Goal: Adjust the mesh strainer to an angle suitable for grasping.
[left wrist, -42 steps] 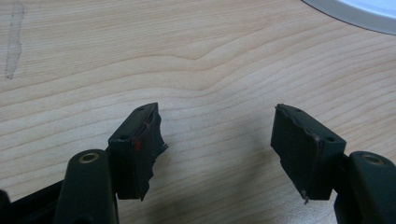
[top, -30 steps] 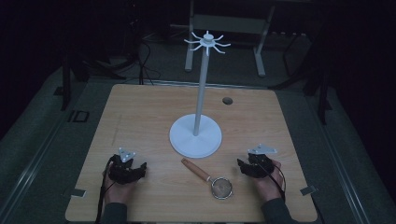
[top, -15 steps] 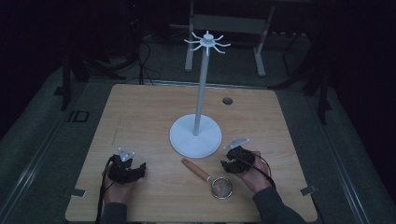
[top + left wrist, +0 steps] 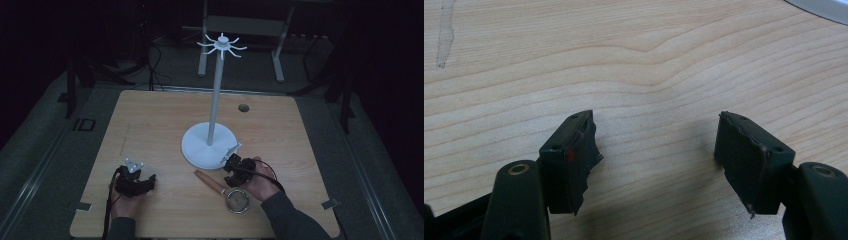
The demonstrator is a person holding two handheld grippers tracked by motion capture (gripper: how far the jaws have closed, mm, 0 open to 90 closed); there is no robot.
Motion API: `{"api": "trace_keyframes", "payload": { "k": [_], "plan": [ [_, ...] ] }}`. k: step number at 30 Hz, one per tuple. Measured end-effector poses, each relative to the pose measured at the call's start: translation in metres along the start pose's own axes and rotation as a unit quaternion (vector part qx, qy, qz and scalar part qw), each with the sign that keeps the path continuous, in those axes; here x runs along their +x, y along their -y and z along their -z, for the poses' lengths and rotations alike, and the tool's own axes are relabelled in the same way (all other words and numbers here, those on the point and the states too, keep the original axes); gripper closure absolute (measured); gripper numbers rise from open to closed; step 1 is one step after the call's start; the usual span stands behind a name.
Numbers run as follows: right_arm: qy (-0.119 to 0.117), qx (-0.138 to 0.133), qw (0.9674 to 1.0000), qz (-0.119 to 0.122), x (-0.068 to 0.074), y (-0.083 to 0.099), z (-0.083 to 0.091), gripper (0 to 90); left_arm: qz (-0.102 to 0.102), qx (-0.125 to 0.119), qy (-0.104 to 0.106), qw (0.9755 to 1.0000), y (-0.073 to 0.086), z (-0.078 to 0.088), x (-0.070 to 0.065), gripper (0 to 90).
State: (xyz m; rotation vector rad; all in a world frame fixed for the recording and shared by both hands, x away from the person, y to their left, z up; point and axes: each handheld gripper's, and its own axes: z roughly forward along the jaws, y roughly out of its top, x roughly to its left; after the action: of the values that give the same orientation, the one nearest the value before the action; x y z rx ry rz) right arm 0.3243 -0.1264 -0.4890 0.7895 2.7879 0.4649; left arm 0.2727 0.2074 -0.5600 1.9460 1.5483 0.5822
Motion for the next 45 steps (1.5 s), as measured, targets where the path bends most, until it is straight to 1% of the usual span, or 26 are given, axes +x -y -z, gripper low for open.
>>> {"api": "trace_keyframes", "payload": {
  "k": [2,4,6,8,10,12,14,15,16,19,20,26,30,34,40,43,45],
  "plan": [
    [-0.007,0.011,0.9998,0.012,0.005,-0.005,0.0,56.0,0.001,0.0,0.0,1.0,0.0,0.0,0.0,33.1],
    [-0.016,0.021,0.9995,0.019,0.01,-0.009,-0.001,55.1,0.0,0.0,0.0,1.0,0.0,0.0,0.0,33.1],
    [-0.019,0.035,0.9988,0.028,0.014,-0.013,-0.003,54.3,0.0,0.0,0.0,1.0,0.0,0.0,0.0,33.1],
    [-0.025,0.046,0.9981,0.034,0.017,-0.016,-0.005,53.2,0.0,0.0,0.0,1.0,0.0,0.0,0.0,33.0],
    [-0.03,0.049,0.9975,0.04,0.02,-0.02,-0.006,51.9,0.0,0.0,0.0,1.0,0.0,0.0,0.0,33.0],
    [-0.036,0.058,0.9966,0.045,0.023,-0.023,-0.007,51.7,0.001,0.0,0.0,1.0,0.0,0.0,0.0,33.0],
    [-0.038,0.07,0.9956,0.049,0.026,-0.025,-0.009,52.1,0.0,0.0,0.0,1.0,0.0,0.0,0.0,32.9],
    [-0.038,0.07,0.9956,0.049,0.026,-0.025,-0.009,52.1,0.0,0.0,0.0,1.0,0.0,0.0,0.0,32.9],
    [-0.044,0.081,0.9944,0.052,0.028,-0.027,-0.012,52.7,0.0,0.0,0.0,1.0,0.0,0.0,0.0,32.9],
    [-0.05,0.097,0.9925,0.054,0.03,-0.029,-0.017,53.2,0.0,0.0,0.0,1.0,0.0,0.0,0.0,32.8],
    [-0.05,0.103,0.9917,0.058,0.031,-0.03,-0.019,53.7,0.0,0.0,0.0,1.0,0.0,0.0,0.0,32.8],
    [-0.058,0.131,0.9878,0.061,0.032,-0.032,-0.028,57.3,0.0,0.001,0.0,1.0,0.0,0.0,0.001,32.8],
    [-0.061,0.14,0.9864,0.059,0.034,-0.032,-0.03,58.9,0.001,0.001,-0.001,1.0,0.0,0.0,0.001,32.8],
    [-0.057,0.146,0.9859,0.059,0.035,-0.031,-0.033,61.2,0.002,0.0,-0.001,1.0,0.0,0.0,0.001,32.8],
    [-0.054,0.152,0.9857,0.049,0.034,-0.03,-0.037,64.4,0.0,0.001,-0.001,1.0,0.0,0.0,0.001,32.7],
    [-0.058,0.162,0.9837,0.051,0.033,-0.028,-0.042,66.8,0.0,0.001,-0.001,1.0,0.0,0.0,0.001,32.6],
    [-0.058,0.164,0.9835,0.049,0.033,-0.028,-0.043,67.4,-0.001,0.001,0.0,1.0,0.0,0.0,0.001,32.6]
  ]
}}
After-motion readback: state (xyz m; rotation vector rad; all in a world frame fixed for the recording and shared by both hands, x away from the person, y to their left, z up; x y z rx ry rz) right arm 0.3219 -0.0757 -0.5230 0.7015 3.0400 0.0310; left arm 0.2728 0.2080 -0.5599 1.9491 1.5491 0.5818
